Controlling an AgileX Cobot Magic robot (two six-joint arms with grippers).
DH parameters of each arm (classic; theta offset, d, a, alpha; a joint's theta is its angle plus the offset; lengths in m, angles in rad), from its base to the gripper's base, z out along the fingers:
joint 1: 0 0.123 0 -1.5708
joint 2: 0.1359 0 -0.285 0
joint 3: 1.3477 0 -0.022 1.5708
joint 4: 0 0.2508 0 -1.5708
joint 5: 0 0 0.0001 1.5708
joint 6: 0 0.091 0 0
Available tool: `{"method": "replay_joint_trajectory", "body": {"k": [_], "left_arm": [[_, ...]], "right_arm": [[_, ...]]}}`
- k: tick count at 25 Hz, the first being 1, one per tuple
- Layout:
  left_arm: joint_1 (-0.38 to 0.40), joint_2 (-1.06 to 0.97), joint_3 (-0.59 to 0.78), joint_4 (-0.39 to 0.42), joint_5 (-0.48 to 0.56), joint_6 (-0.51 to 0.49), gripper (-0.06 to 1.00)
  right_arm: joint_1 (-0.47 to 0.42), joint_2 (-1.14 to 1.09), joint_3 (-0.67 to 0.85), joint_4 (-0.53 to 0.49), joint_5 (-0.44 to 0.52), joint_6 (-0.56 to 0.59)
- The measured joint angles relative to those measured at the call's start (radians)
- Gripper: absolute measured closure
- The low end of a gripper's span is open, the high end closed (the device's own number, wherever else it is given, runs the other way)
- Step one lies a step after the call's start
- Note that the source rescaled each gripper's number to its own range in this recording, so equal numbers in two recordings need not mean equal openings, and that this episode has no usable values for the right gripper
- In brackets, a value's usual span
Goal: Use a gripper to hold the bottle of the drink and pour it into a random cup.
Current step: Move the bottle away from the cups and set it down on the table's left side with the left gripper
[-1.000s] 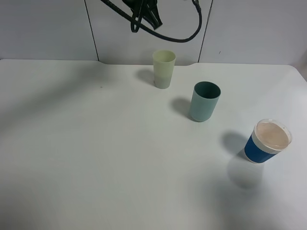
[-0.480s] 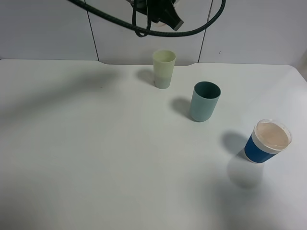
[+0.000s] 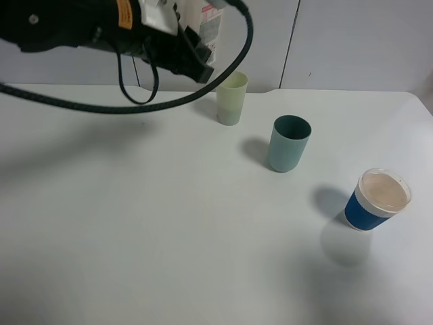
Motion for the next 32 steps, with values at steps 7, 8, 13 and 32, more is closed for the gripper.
{"method": "replay_joint_trajectory", "body": {"k": [7, 8, 13, 32], "left_arm": [[0.091, -0.064, 0.263, -0.016, -0.18, 0.0, 0.94], [0.102, -0.064, 0.297, -0.016, -0.206, 0.0, 0.94], [0.15, -0.066, 0.433, -0.016, -0.332, 0.0, 0.94], [0.341, 0.016, 0.501, 0.038, -0.51, -0.157, 0.94]], "right_arm": [[0.0, 0.0, 0.0, 0.0, 0.0, 0.0], [0.0, 0.0, 0.0, 0.0, 0.0, 0.0], [0.0, 0.0, 0.0, 0.0, 0.0, 0.0], [0.0, 0.0, 0.0, 0.0, 0.0, 0.0]]}}
